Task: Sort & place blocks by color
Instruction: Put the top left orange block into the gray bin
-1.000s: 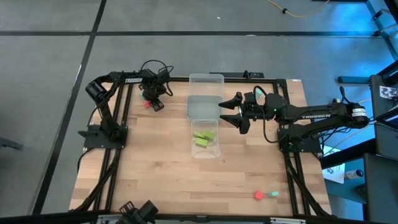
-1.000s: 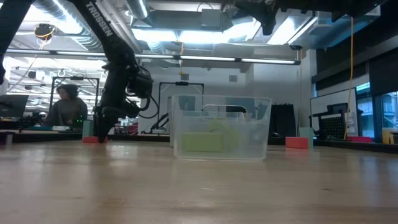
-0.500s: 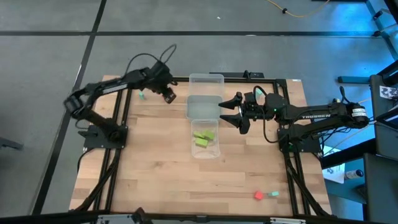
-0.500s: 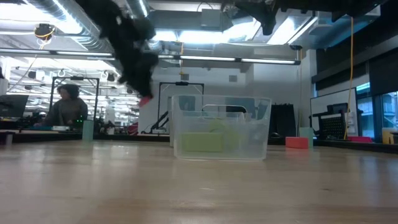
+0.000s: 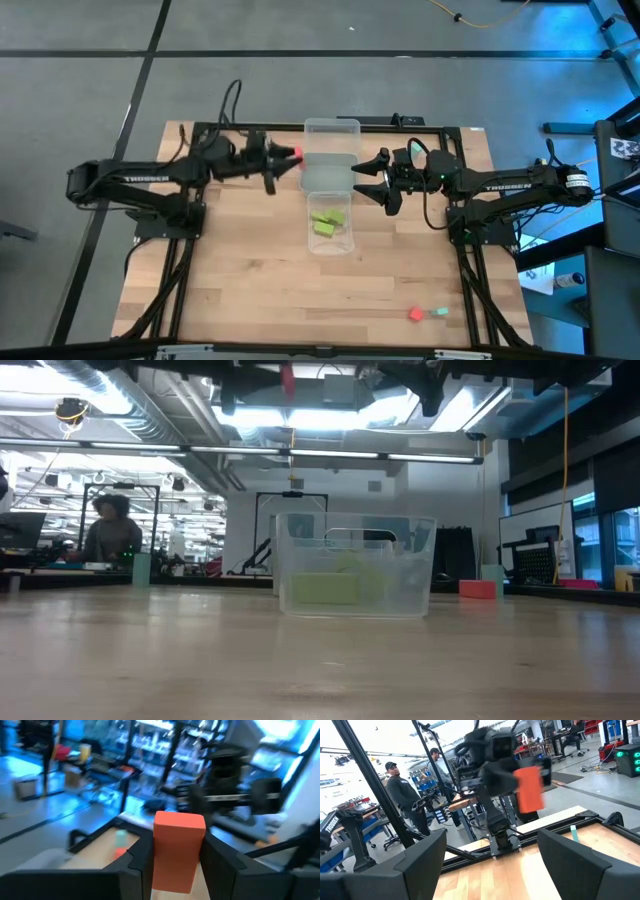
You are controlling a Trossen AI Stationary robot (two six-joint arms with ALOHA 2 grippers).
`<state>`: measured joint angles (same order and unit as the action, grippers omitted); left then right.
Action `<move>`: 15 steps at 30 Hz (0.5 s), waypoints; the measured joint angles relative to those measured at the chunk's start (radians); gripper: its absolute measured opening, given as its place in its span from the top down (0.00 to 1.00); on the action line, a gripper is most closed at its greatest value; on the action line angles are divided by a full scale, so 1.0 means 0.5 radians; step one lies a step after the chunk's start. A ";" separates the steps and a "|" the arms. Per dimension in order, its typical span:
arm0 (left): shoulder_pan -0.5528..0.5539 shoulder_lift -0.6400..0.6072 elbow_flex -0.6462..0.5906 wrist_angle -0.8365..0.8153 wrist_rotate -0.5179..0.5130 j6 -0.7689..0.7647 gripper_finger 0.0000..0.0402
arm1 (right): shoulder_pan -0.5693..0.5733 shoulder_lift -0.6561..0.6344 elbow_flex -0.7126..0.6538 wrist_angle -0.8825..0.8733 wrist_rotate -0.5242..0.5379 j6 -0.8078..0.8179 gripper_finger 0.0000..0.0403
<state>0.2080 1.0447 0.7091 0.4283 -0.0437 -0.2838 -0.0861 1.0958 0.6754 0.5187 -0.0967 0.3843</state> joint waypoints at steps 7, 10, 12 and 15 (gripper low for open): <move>-0.142 0.001 -0.095 0.157 -0.121 0.002 0.71 | 0.000 0.000 0.000 0.000 0.000 0.000 0.21; -0.143 0.001 -0.083 0.166 -0.120 0.005 0.71 | 0.000 0.000 0.000 0.000 0.000 0.000 0.21; -0.143 0.001 -0.081 0.165 -0.120 0.006 0.71 | 0.000 0.000 0.000 0.001 0.000 0.000 0.21; -0.143 0.001 -0.081 0.163 -0.120 0.006 0.71 | 0.000 0.000 0.000 0.001 0.000 0.000 0.21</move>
<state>0.1364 1.0451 0.6685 0.5098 -0.1036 -0.2806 -0.0862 1.0958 0.6754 0.5190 -0.0967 0.3843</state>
